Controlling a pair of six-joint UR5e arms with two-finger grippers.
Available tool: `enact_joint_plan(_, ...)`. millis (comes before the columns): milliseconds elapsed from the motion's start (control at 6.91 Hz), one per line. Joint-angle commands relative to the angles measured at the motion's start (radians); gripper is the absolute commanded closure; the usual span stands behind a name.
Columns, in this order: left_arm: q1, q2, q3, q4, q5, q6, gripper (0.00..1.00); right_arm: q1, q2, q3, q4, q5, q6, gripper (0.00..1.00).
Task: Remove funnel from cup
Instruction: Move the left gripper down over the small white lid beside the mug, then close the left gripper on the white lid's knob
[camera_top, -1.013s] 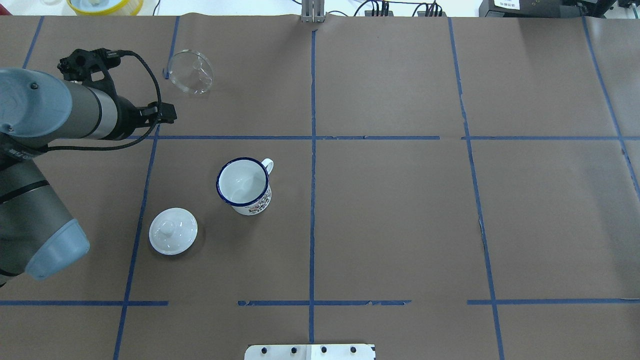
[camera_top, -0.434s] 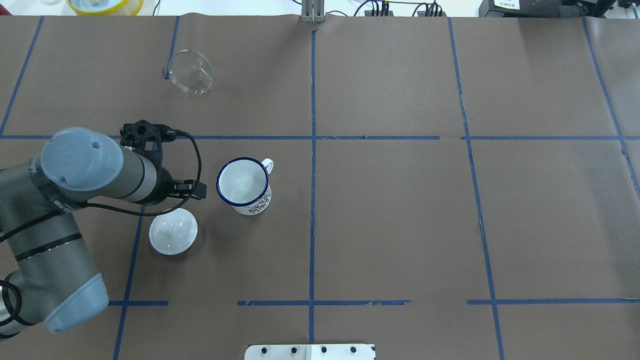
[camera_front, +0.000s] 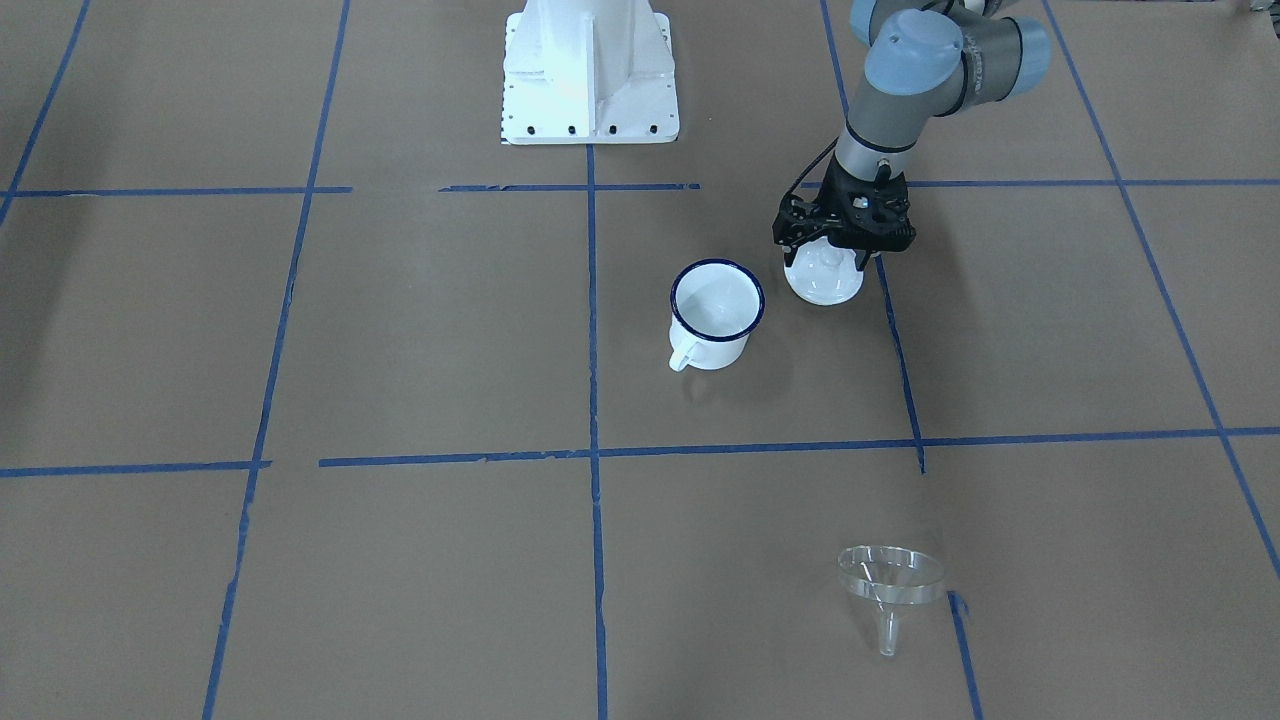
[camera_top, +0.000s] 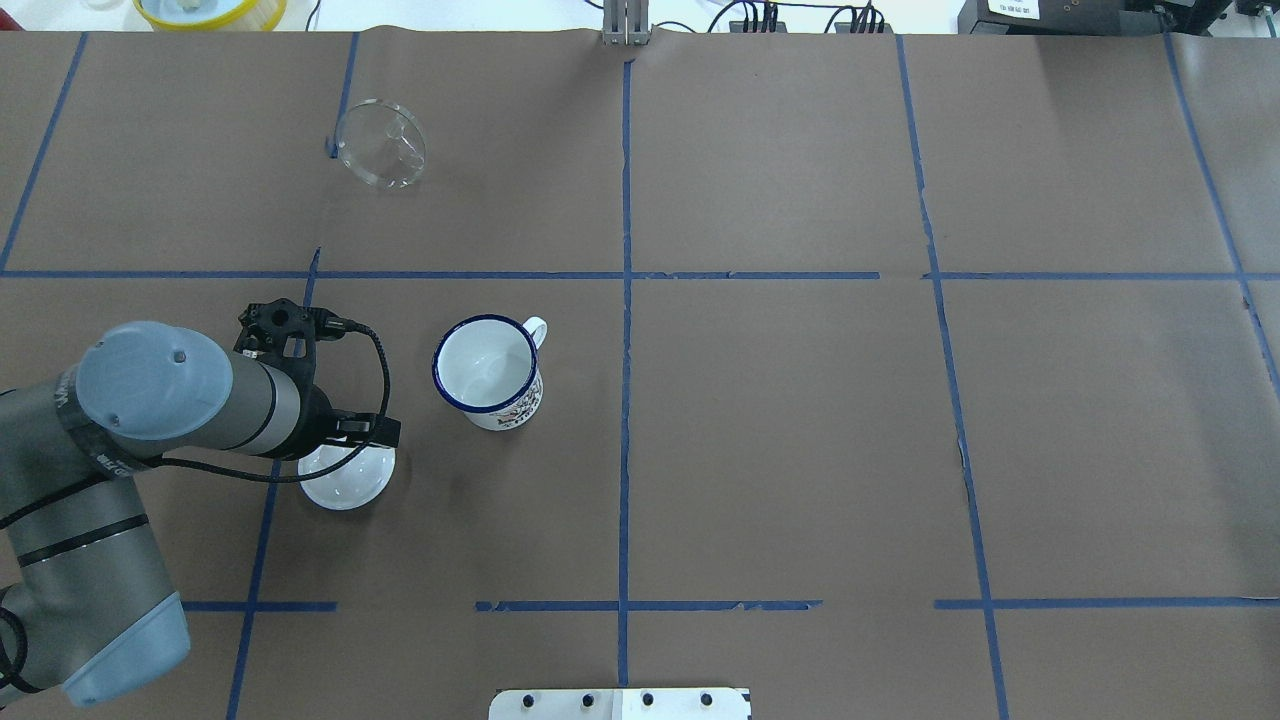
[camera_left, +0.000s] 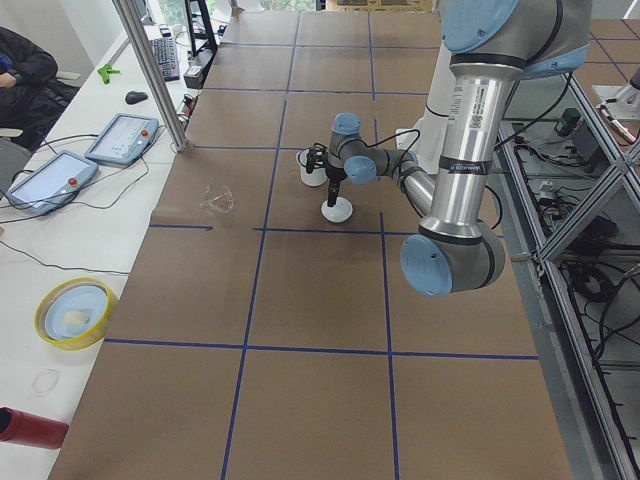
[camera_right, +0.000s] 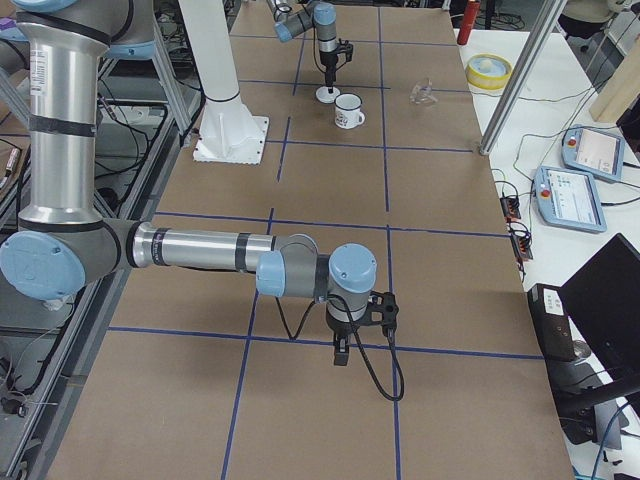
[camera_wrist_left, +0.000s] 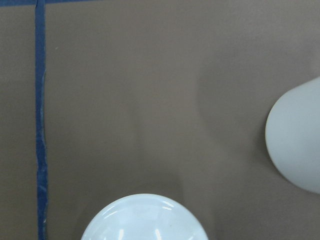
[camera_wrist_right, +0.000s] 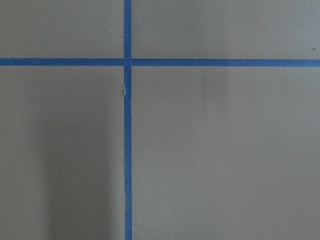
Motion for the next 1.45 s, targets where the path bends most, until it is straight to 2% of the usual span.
enact_joint_plan(0,0.001,0.011,0.001,-0.012,-0.001,0.003,0.03,0.000,0.000,0.000,0.000,0.000,0.000,0.00)
enact_joint_plan(145,0.001,0.011,0.001,-0.011,-0.003,0.001,0.06,0.000,0.000,0.000,0.000,0.000,0.000,0.00)
enact_joint_plan(1013,0.001,0.012,0.009,-0.002,-0.001,0.001,0.08,0.000,0.000,0.000,0.000,0.000,0.000,0.00)
enact_joint_plan(1157,0.003,0.012,0.009,0.004,-0.001,-0.005,0.67,0.000,0.000,0.000,0.000,0.000,0.000,0.00)
enact_joint_plan(1302,0.003,0.012,0.005,0.023,-0.001,-0.003,1.00,0.000,0.000,0.000,0.000,0.000,0.000,0.00)
